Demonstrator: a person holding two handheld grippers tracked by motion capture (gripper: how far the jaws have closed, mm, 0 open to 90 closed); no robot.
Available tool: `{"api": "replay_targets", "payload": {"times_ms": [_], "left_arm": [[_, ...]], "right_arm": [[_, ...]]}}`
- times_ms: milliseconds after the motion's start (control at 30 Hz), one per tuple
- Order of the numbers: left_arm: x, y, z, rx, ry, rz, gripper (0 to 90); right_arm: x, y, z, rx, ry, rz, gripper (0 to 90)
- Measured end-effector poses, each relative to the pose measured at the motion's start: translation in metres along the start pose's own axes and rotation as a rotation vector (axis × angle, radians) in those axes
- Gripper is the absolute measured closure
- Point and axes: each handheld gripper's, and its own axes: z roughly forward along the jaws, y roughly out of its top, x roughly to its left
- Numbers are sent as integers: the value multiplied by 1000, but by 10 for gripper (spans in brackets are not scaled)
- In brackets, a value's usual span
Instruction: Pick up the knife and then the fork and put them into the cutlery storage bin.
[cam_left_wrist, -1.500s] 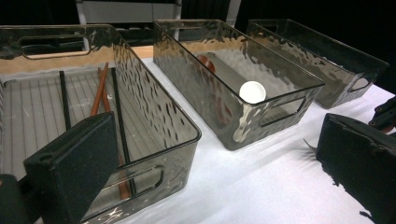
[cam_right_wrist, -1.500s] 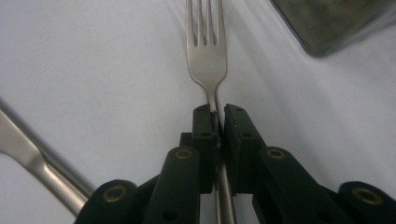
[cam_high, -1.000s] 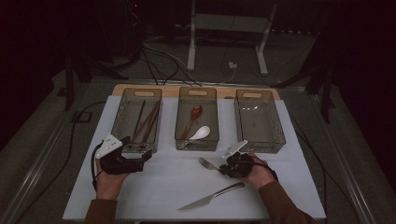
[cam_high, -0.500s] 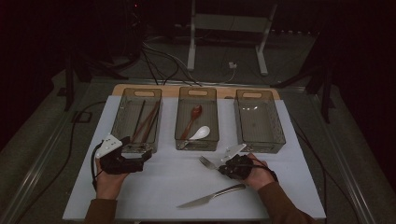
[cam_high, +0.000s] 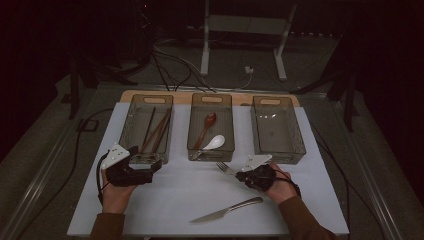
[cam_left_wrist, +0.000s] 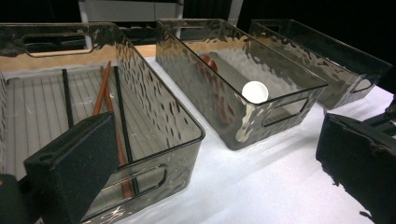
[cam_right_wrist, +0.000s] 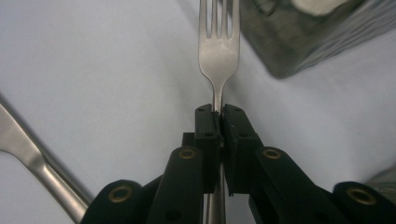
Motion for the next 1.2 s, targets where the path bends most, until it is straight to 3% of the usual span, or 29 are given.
{"api": "replay_targets", "payload": {"times_ms": [500,1200], "left_arm": [[0,-1,1,6,1,1,6],[2,-3,-1,11,12,2,6]], "right_arm": [[-12,-9,-25,-100,-104,76,861],[-39,-18,-58,-165,-251,177,863]]}}
